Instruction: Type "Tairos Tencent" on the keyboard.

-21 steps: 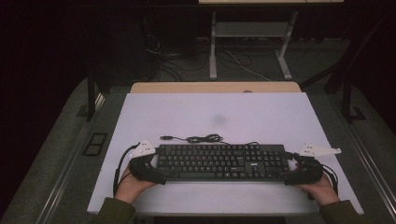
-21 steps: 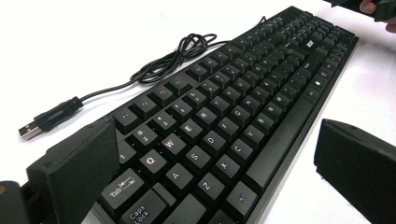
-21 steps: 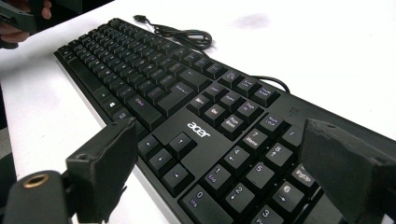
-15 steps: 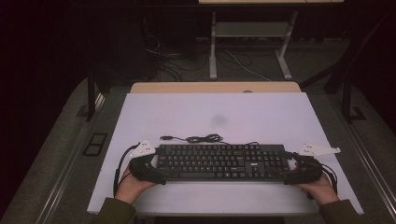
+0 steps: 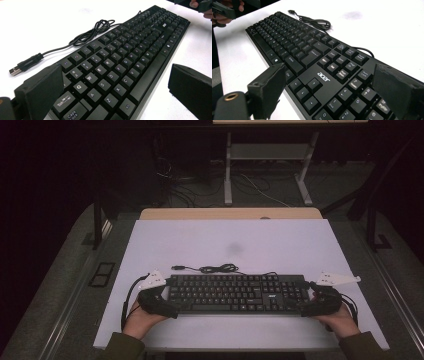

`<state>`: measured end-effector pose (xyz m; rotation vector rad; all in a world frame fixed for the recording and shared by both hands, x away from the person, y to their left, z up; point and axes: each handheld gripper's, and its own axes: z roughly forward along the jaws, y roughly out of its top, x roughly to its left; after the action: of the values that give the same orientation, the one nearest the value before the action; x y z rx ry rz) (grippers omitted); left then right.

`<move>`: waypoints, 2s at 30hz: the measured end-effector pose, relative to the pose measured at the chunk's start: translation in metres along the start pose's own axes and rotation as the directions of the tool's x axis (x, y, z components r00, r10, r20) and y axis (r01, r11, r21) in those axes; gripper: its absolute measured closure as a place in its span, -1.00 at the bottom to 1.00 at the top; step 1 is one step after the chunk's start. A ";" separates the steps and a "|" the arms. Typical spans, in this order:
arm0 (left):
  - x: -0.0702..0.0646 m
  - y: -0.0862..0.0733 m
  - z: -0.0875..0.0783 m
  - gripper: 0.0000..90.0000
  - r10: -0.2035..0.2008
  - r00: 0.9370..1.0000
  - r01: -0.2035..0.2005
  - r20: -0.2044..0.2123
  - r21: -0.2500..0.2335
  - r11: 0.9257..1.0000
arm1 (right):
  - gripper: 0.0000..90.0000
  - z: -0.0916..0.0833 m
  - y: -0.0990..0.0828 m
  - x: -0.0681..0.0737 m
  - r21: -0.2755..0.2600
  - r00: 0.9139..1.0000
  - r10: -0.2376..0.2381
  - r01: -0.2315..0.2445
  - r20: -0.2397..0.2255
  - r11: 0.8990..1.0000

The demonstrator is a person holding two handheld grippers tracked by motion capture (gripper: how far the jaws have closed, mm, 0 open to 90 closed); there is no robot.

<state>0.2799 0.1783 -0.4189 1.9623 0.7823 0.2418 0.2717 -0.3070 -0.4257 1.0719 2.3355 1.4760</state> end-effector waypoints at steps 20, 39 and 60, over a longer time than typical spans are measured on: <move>0.000 0.000 0.003 -1.00 0.002 1.000 -0.002 -0.001 0.006 1.000 | -0.74 0.013 0.011 0.005 0.006 0.999 -0.009 0.010 -0.035 1.000; -0.001 0.000 0.005 -1.00 -0.004 1.000 0.004 0.007 0.004 1.000 | -0.74 0.026 0.020 0.010 0.004 0.998 -0.013 0.013 -0.063 1.000; -0.003 0.003 0.007 -1.00 0.009 1.000 -0.009 -0.001 0.010 1.000 | -0.74 0.035 0.026 0.014 0.000 0.997 -0.018 0.018 -0.077 1.000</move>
<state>0.2820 0.1700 -0.4193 1.9758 0.7770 0.2439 0.2918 -0.2665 -0.4183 1.0082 2.3907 1.5373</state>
